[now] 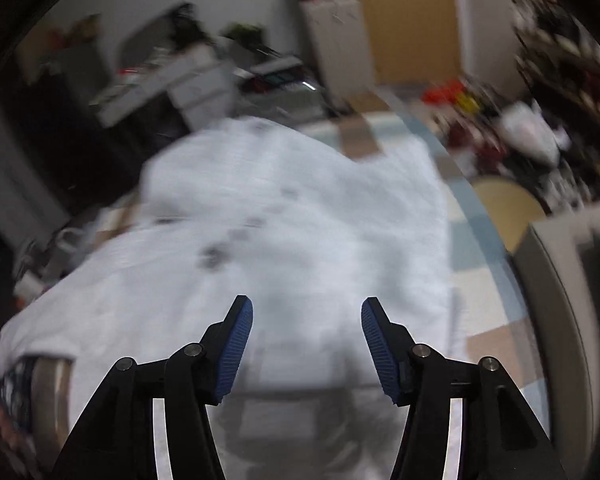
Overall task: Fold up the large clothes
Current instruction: 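Carry the sleeve across the hoodie body and release it with the right gripper, then grasp the other sleeve cuff with the left gripper and lift it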
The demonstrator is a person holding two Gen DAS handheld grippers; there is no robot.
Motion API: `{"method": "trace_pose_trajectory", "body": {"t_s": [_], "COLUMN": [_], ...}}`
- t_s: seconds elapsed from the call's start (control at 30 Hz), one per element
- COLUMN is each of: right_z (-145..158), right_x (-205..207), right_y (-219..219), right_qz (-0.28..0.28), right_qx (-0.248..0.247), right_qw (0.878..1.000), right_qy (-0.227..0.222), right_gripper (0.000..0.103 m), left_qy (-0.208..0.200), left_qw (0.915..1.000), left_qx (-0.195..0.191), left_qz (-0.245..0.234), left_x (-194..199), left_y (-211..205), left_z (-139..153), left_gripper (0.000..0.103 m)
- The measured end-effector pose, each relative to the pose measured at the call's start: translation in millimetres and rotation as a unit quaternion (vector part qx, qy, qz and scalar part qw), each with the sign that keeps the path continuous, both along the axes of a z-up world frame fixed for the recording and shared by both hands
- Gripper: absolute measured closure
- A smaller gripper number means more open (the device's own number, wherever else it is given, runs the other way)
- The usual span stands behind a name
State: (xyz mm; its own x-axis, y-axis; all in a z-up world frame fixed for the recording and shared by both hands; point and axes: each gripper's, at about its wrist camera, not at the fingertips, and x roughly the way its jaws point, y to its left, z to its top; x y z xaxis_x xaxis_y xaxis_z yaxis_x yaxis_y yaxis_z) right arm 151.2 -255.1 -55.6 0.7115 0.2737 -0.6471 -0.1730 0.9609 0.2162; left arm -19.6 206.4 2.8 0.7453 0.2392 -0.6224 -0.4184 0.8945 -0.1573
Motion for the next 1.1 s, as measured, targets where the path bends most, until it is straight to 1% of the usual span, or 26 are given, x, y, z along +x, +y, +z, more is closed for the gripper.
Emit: {"method": "trace_pose_trajectory", "body": {"t_s": [0.03, 0.07, 0.1, 0.13, 0.17, 0.2, 0.27, 0.33, 0.37, 0.43, 0.47, 0.5, 0.53, 0.57, 0.63, 0.7, 0.73, 0.8, 0.87, 0.9, 0.97, 1.0, 1.03, 1.1], "right_z": [12, 25, 30, 35, 39, 39, 31, 13, 2, -18, -25, -31, -35, -37, -40, -39, -38, -34, -32, -31, -32, -32, -32, -33], "right_x": [-16, -37, -51, -64, -78, -87, -98, -106, -105, -92, -87, -86, -84, -83, -82, -85, -86, -92, -93, -95, -96, -95, -95, -95], "right_y": [13, 28, 39, 49, 61, 69, 88, 98, 102, 110, 110, 108, 106, 106, 105, 105, 104, 104, 106, 107, 109, 110, 111, 112], "right_qz": [0.018, 0.038, 0.049, 0.059, 0.076, 0.087, 0.112, 0.13, 0.137, 0.145, 0.149, 0.15, 0.148, 0.146, 0.147, 0.145, 0.147, 0.15, 0.154, 0.155, 0.157, 0.158, 0.159, 0.159], "right_qx": [0.003, 0.019, 0.035, 0.052, 0.078, 0.094, 0.118, 0.125, 0.12, 0.087, 0.089, 0.099, 0.103, 0.103, 0.111, 0.122, 0.127, 0.133, 0.127, 0.122, 0.115, 0.114, 0.113, 0.109], "right_qw": [1.0, 0.997, 0.995, 0.993, 0.988, 0.986, 0.98, 0.977, 0.977, 0.984, 0.984, 0.983, 0.983, 0.984, 0.983, 0.982, 0.981, 0.98, 0.98, 0.98, 0.981, 0.981, 0.981, 0.981], "right_qy": [-0.025, -0.058, -0.076, -0.09, -0.105, -0.111, -0.111, -0.113, -0.107, -0.057, -0.034, -0.027, -0.02, -0.013, -0.005, -0.008, -0.009, -0.013, -0.017, -0.02, -0.021, -0.021, -0.02, -0.019], "right_gripper": [0.035, 0.023, 0.018, 0.009, 0.006, 0.005, 0.0, 0.0, 0.0, 0.0, 0.0, 0.0, 0.0, 0.0, 0.0, 0.0, 0.0, 0.0, 0.0, 0.0, 0.0, 0.0, 0.0, 0.0], "left_qy": [0.0, 0.0, 0.002, 0.002, -0.002, -0.006, 0.001, 0.011, 0.012, 0.014, 0.02, 0.022, 0.024, 0.019, 0.01, 0.017, 0.019, 0.003, -0.002, 0.008, 0.015, 0.01, 0.005, -0.001], "left_qw": [0.9998, 0.9995, 0.999, 0.9983, 0.9975, 0.996, 0.9933, 0.9887, 0.9869, 0.9828, 0.979, 0.975, 0.9687, 0.9621, 0.9512, 0.944, 0.9417, 0.9349, 0.9283, 0.9266, 0.9248, 0.9247, 0.9262, 0.9303], "left_qx": [-0.017, -0.031, -0.039, -0.042, -0.042, -0.042, -0.053, -0.073, -0.086, -0.129, -0.156, -0.179, -0.208, -0.231, -0.269, -0.295, -0.302, -0.32, -0.341, -0.345, -0.344, -0.341, -0.333, -0.319], "left_qz": [0.002, 0.008, 0.021, 0.04, 0.056, 0.079, 0.103, 0.131, 0.136, 0.132, 0.129, 0.129, 0.134, 0.144, 0.15, 0.147, 0.148, 0.154, 0.15, 0.15, 0.162, 0.169, 0.177, 0.181], "left_x": [-5, -11, -19, -28, -37, -50, -64, -77, -81, -87, -88, -87, -87, -88, -83, -70, -66, -58, -47, -38, -33, -31, -33, -38], "left_y": [11, 24, 37, 53, 64, 80, 103, 125, 132, 148, 156, 162, 167, 171, 176, 179, 180, 181, 183, 183, 189, 188, 194, 198], "left_z": [5, 9, 14, 19, 22, 25, 22, 12, 6, -12, -23, -32, -43, -55, -69, -81, -83, -86, -88, -92, -90, -88, -81, -70], "left_gripper": [0.007, 0.007, 0.007, 0.007, 0.007, 0.007, 0.007, 0.007, 0.007, 0.007, 0.007, 0.007, 0.007, 0.007, 0.007, 0.007, 0.007, 0.007, 0.007, 0.007, 0.008, 0.013, 0.029, 0.047]}}
